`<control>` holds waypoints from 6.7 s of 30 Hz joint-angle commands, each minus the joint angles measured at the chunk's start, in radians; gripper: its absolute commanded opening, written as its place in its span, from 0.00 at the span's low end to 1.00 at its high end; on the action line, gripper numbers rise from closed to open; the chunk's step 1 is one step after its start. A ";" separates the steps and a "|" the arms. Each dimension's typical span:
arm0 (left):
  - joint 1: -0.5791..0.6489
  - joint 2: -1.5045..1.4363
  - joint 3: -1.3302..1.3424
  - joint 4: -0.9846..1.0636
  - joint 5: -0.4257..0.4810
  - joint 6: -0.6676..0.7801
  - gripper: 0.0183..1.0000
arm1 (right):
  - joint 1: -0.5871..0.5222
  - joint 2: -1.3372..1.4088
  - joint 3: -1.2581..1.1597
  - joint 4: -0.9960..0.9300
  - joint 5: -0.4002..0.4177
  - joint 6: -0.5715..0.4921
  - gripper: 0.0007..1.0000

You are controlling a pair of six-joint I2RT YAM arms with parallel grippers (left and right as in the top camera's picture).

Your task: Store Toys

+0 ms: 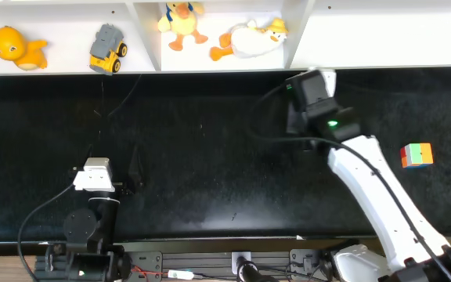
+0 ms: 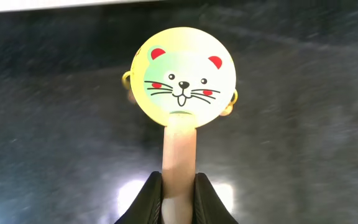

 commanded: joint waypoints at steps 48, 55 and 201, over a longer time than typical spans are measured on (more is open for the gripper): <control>-0.005 -0.012 -0.003 -0.002 -0.005 0.022 1.00 | -0.238 0.455 0.386 0.303 -0.183 -0.372 0.62; -0.005 -0.012 -0.003 -0.002 -0.005 0.022 1.00 | -0.263 0.328 0.334 0.220 -0.179 -0.372 0.88; -0.005 -0.012 -0.003 -0.002 -0.005 0.022 1.00 | -1.173 -0.086 -0.440 0.603 -0.646 -0.917 0.50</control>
